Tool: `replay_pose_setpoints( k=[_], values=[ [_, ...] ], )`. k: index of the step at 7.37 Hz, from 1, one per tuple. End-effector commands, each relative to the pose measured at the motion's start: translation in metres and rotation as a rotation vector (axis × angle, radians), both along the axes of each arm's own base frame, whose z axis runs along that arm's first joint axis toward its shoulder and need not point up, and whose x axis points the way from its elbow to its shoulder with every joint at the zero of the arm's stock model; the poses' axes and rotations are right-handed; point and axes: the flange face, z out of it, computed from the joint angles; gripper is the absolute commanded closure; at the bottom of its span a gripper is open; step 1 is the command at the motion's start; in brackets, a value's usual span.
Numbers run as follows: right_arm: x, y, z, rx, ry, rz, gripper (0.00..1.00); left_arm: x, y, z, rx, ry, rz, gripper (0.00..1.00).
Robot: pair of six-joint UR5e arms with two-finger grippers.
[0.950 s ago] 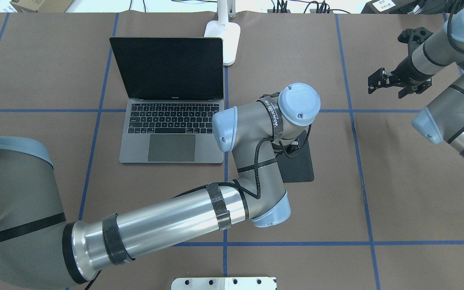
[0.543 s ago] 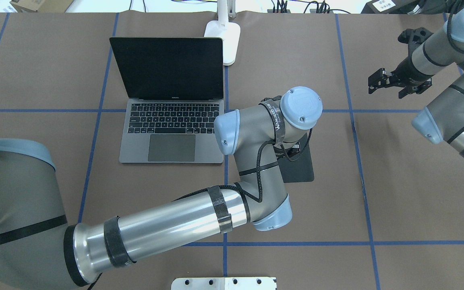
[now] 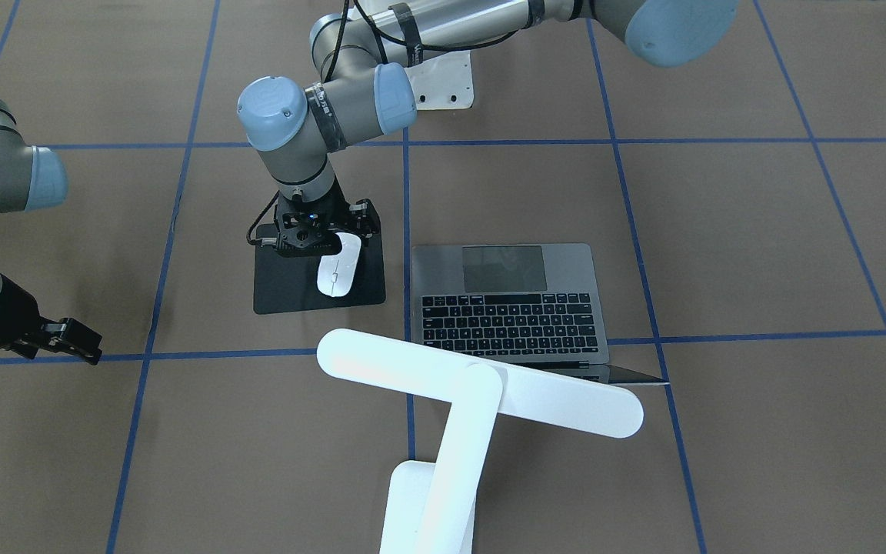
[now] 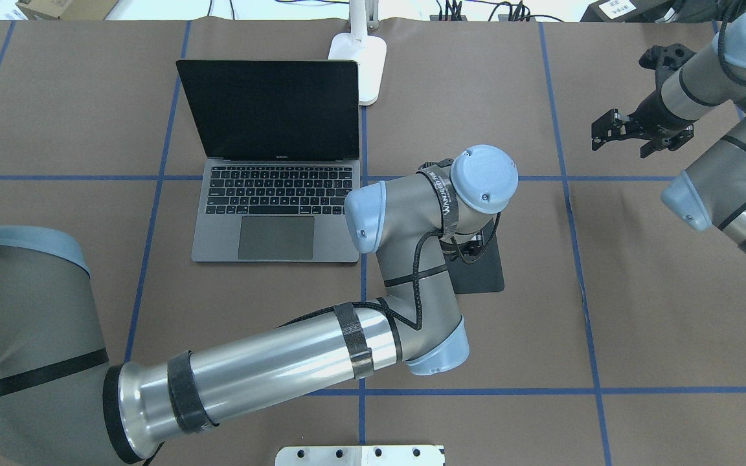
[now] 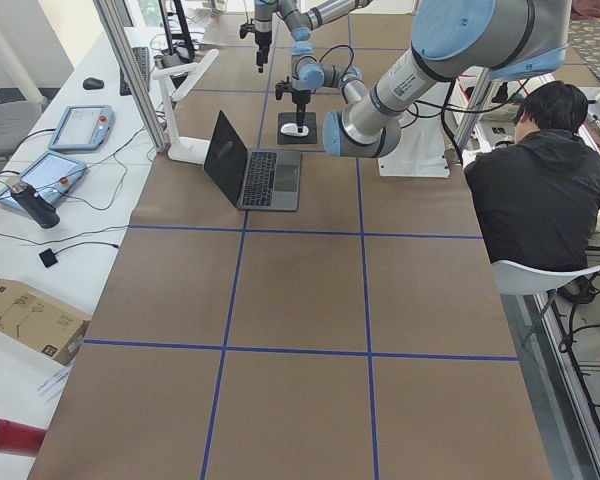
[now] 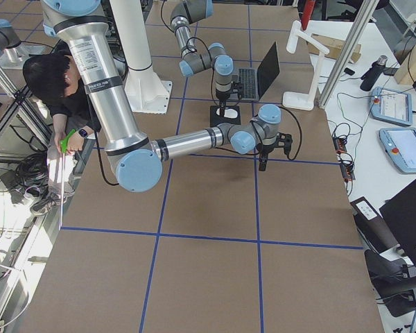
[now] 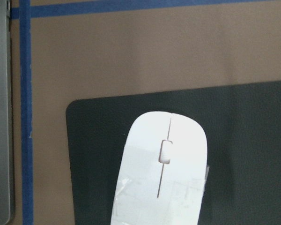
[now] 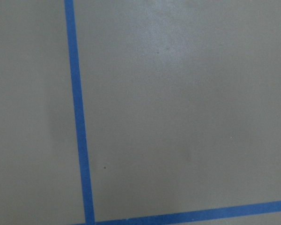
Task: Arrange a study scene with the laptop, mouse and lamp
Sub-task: 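Lower the white mouse onto the mouse pad with the left gripper, then open the left gripper and lift it away from the mouse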
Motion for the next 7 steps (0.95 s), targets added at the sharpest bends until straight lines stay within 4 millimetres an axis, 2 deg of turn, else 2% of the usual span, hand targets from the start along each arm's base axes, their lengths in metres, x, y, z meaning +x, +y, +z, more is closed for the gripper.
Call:
replay_pose_setpoints(
  k=[1, 2, 3, 4, 5, 6, 7],
  values=[
    [0.006, -0.002, 0.002, 0.009, -0.002, -0.009, 0.00, -0.031, -0.010, -0.020, 0.006, 0.007, -0.021, 0.01],
    [0.012, -0.002, -0.001, -0.003, -0.038, -0.032, 0.00, -0.050, -0.012, -0.024, 0.000, -0.005, -0.031, 0.01],
    [0.027, -0.001, 0.005, 0.009, -0.057, -0.063, 0.00, -0.081, -0.008, 0.001, 0.001, 0.009, -0.041, 0.01],
    [0.042, 0.007, 0.025, 0.016, -0.056, -0.094, 0.00, -0.116, -0.007, 0.020, -0.013, 0.005, -0.052, 0.01],
    [0.063, 0.017, 0.049, 0.030, -0.047, -0.123, 0.00, -0.163, -0.005, 0.045, -0.003, 0.013, -0.063, 0.01],
    [0.088, 0.030, 0.077, 0.047, -0.036, -0.153, 0.00, -0.210, 0.002, 0.075, 0.053, 0.032, -0.038, 0.01],
    [0.116, 0.044, 0.107, 0.073, -0.019, -0.189, 0.00, -0.256, 0.001, 0.113, 0.111, 0.017, 0.000, 0.01]
  ],
)
